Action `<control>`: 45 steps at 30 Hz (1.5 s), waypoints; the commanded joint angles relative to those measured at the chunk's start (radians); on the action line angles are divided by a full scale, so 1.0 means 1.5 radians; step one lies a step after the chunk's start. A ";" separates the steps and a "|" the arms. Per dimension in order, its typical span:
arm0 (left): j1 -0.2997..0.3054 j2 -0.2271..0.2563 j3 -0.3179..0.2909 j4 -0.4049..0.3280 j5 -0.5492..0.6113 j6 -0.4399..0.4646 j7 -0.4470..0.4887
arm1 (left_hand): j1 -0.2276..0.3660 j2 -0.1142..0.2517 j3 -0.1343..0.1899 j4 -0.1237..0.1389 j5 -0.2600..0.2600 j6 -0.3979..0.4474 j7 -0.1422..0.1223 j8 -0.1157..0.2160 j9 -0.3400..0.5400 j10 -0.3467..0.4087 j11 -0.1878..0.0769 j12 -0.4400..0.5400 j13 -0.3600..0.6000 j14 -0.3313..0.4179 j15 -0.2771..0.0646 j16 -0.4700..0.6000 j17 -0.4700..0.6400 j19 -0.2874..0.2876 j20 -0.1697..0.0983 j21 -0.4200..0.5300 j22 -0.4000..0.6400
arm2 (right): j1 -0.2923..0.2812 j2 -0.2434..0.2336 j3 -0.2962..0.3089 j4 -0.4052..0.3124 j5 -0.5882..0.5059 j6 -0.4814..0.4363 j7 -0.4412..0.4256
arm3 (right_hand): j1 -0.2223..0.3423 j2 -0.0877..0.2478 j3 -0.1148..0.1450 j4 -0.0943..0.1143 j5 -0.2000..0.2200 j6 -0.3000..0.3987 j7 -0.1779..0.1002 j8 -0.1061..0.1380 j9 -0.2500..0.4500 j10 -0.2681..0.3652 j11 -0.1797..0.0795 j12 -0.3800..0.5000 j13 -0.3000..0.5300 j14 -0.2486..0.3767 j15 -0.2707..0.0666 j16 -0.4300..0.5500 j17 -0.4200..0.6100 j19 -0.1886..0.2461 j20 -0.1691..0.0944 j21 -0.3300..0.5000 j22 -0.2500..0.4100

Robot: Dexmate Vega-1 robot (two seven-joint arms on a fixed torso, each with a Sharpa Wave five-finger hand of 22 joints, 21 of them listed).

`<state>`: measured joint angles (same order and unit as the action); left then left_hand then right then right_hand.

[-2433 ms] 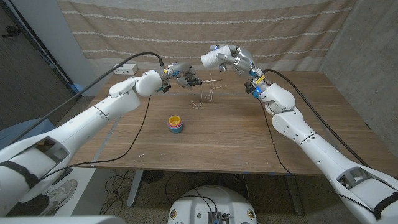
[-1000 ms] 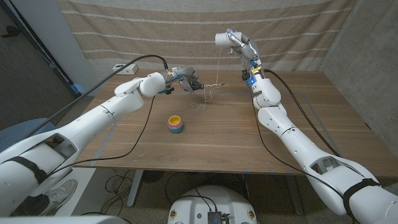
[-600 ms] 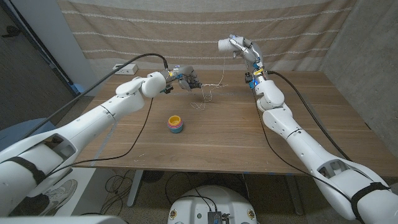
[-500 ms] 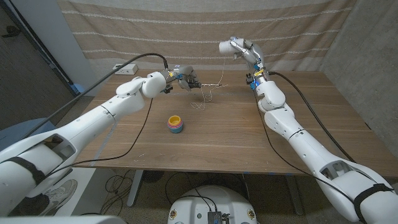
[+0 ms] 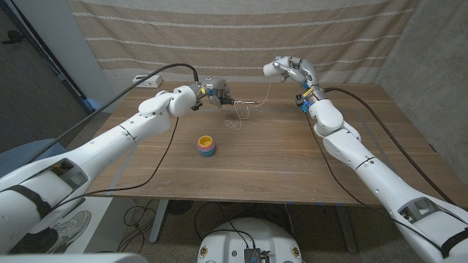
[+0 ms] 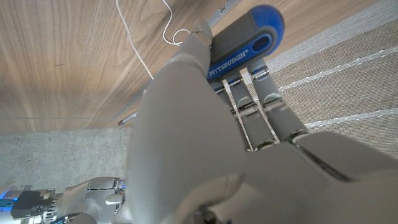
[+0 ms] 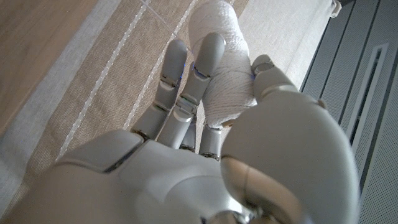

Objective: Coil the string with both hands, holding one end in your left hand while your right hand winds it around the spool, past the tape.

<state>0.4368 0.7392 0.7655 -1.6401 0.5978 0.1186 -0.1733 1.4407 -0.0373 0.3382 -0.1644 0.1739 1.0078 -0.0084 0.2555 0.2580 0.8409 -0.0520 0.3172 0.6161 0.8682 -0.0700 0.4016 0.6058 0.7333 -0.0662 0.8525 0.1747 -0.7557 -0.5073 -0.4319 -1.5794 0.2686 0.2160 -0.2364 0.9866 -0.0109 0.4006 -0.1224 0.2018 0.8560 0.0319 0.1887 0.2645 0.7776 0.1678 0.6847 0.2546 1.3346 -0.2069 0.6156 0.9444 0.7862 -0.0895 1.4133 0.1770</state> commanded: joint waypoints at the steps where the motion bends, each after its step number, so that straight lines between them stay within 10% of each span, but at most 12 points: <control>1: -0.002 0.002 0.014 -0.006 0.044 0.029 -0.018 | 0.102 0.107 0.005 0.002 0.003 0.085 0.081 0.005 0.003 0.007 0.001 -0.004 0.002 0.036 -0.071 0.000 0.000 0.004 -0.095 0.020 0.003 | -0.038 -0.059 -0.013 -0.080 -0.093 -0.128 -0.069 | 0.111 0.119 0.025 0.021 0.000 0.117 0.053 0.003 -0.001 0.166 -0.099 0.081 0.206 0.002 -0.003 -0.001 0.002 0.003 -0.067 0.003 0.000; 38: 0.020 0.001 0.038 0.019 0.060 0.045 -0.029 | 0.096 0.107 0.009 0.002 0.008 0.032 0.074 -0.015 0.019 -0.035 0.007 -0.032 0.002 0.016 -0.068 -0.022 -0.013 -0.004 -0.091 0.015 0.001 | -0.008 -0.133 -0.091 -0.162 -0.111 -0.434 0.011 | 0.119 0.127 0.036 0.016 -0.010 0.106 0.067 0.000 -0.008 0.173 -0.085 0.066 0.176 0.007 -0.002 -0.019 -0.033 0.021 -0.046 0.004 -0.003; 45: 0.014 0.002 0.053 0.015 0.087 0.066 -0.062 | -0.007 0.077 -0.031 0.033 0.002 -0.089 0.035 -0.051 0.017 -0.127 0.001 -0.082 -0.028 -0.099 -0.057 -0.103 -0.063 -0.066 -0.066 0.022 0.006 | -0.004 -0.141 -0.104 -0.179 -0.127 -0.464 0.003 | 0.109 0.124 0.038 0.021 -0.017 0.097 0.064 -0.002 -0.011 0.166 -0.082 0.053 0.157 -0.002 0.008 -0.033 -0.050 0.024 -0.031 -0.001 -0.005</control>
<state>0.4630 0.7388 0.8179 -1.6107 0.6804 0.1818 -0.2210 1.4001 0.0035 0.3136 -0.1355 0.1845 0.9387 0.0600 0.1951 0.2868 0.7033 -0.0503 0.2184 0.5911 0.7936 -0.1061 0.3056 0.5515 0.6787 -0.0693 0.8837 0.1834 -0.7758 -0.6989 -0.5558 -1.8143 0.1023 -0.3915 -0.2310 0.9827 -0.0069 0.4162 -0.1296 0.1806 0.8561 0.0320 0.1839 0.2468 0.7777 0.1678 0.6847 0.2545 1.3378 -0.2069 0.5746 0.8733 0.8133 -0.0947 1.4132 0.1672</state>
